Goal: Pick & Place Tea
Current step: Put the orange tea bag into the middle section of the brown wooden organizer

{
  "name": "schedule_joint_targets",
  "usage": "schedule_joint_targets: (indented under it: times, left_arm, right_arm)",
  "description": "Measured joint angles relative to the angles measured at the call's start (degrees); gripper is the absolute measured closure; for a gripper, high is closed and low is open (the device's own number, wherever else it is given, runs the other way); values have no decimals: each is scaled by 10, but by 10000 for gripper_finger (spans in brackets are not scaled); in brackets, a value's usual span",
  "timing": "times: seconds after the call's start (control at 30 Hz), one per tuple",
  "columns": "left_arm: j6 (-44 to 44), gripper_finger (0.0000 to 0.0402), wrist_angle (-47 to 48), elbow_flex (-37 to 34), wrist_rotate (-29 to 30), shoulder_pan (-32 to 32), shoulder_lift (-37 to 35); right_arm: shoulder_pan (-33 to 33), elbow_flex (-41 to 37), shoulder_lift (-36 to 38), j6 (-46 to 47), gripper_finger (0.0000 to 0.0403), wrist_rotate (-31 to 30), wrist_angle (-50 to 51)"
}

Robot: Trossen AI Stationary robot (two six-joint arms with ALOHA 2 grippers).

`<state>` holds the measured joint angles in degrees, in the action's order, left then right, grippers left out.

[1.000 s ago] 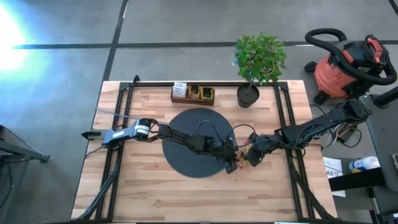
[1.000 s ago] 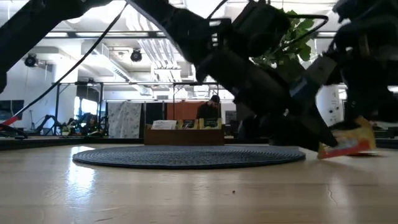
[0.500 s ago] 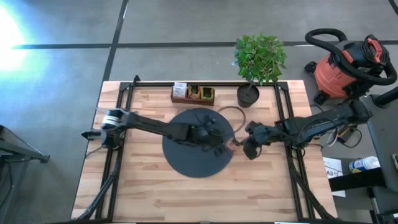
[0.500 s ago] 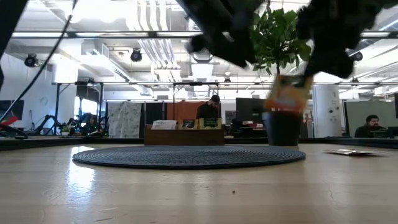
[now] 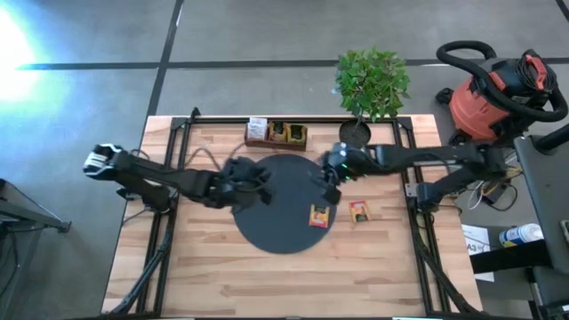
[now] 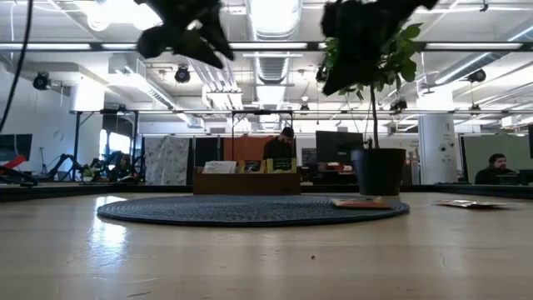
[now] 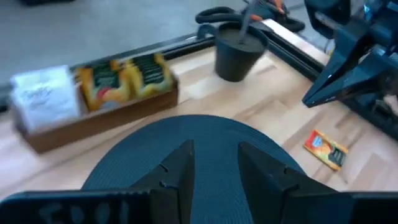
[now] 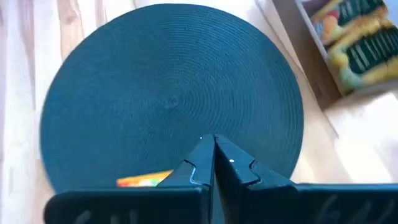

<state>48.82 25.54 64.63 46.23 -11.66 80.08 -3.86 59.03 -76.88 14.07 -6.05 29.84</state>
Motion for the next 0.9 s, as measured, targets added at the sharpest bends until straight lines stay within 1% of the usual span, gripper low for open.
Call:
schedule_joint_targets:
  times: [0.07, 0.13, 0.17, 0.23, 0.3, 0.4, 0.47, 0.5, 0.57, 0.67, 0.73, 0.83, 0.9]
  left_arm:
    - [34, 284, 0, -35, 6, -4, -37]
    - [65, 284, -11, -67, 5, -7, -68]
    - [74, 284, -23, -82, -4, -8, -78]
    - [71, 284, -74, -115, -49, -7, -90]
    - [52, 284, -158, -149, -106, -6, -88]
    - [28, 284, -338, -198, -160, -5, -50]
    - [24, 284, -447, -218, -173, -4, -3]
    - [24, 284, -491, -221, -178, -4, 23]
    - [24, 284, -543, -217, -191, -3, 73]
    - [18, 284, -547, -180, -229, 1, 145]
    - [-3, 284, -543, -143, -275, 4, 192]
    - [-49, 284, -493, -79, -327, 4, 249]
    - [-73, 284, -436, -37, -333, 5, 278]
  right_arm:
    - [-22, 35, -39, -29, 394, 28, 7]
    - [-42, 73, -74, -38, 394, 75, 36]
    - [-49, 89, -90, -38, 394, 101, 60]
    - [-58, 112, -115, -42, 394, 139, 105]
    - [-60, 117, -128, -46, 394, 151, 139]
    - [-59, 99, -130, -30, 394, 159, 168]
    - [-59, 70, -123, -5, 394, 182, 167]
    - [-60, 55, -117, 11, 394, 195, 163]
    - [-60, 24, -106, 43, 394, 203, 155]
    - [-59, -22, -94, 85, 394, 203, 132]
    - [-59, -46, -91, 111, 394, 214, 111]
    - [-58, -76, -89, 143, 394, 243, 69]
    - [-56, -93, -89, 158, 394, 245, 44]
